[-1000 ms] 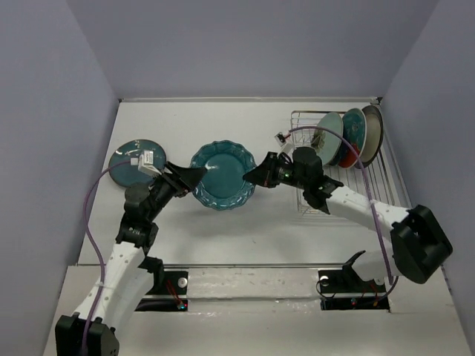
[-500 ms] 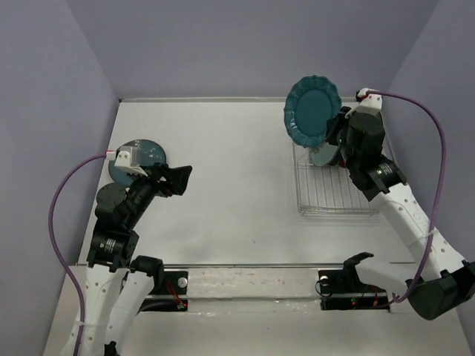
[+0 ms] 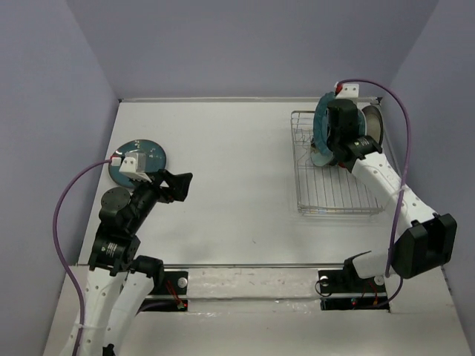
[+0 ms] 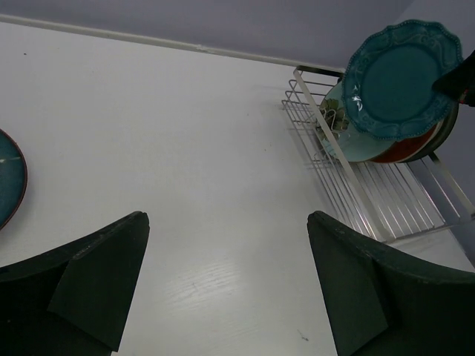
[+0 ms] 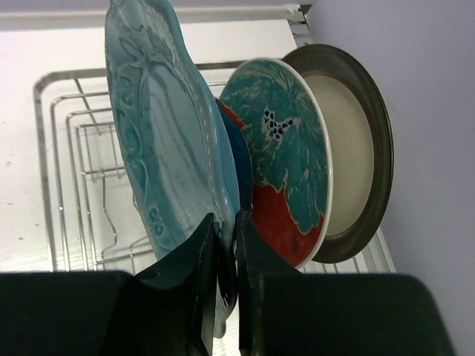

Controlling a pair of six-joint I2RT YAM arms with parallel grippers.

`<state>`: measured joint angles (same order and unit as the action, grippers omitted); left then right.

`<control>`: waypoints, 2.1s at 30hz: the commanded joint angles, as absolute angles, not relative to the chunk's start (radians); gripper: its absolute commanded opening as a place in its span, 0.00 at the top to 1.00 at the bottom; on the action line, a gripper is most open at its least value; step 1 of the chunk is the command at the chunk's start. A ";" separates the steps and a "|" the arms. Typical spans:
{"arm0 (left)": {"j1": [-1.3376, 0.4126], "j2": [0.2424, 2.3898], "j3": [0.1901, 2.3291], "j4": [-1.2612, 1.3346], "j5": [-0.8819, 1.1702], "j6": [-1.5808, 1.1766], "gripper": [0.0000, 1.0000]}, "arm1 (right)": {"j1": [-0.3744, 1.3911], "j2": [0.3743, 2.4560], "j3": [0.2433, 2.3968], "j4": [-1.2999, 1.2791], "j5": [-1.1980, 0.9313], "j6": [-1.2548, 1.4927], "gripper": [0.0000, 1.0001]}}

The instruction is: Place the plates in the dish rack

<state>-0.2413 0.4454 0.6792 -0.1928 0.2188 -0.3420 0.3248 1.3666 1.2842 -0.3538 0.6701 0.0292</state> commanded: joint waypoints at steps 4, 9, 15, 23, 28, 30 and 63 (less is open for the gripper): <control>-0.247 0.433 0.672 -0.172 0.204 -0.325 0.01 | 0.292 1.394 1.351 -0.207 0.729 0.024 0.93; -0.247 0.442 0.672 -0.169 0.204 -0.325 0.01 | 0.282 1.422 1.315 -0.209 0.678 0.063 0.93; -0.245 0.469 0.672 -0.175 0.184 -0.331 0.01 | 0.282 1.474 1.264 -0.209 0.603 0.141 0.93; -0.232 0.601 0.677 -0.180 0.149 -0.393 0.01 | 0.282 1.516 1.204 -0.192 0.551 0.245 0.88; -0.232 0.669 0.641 -0.115 0.092 -0.521 0.01 | 0.282 1.473 1.169 -0.189 0.523 0.285 0.49; -0.230 0.702 0.617 -0.052 0.063 -0.609 0.01 | 0.282 1.448 1.160 -0.189 0.491 0.291 0.32; 0.256 1.367 0.449 0.431 -0.226 -1.072 0.04 | 0.334 0.833 0.802 -0.104 -0.101 0.417 0.11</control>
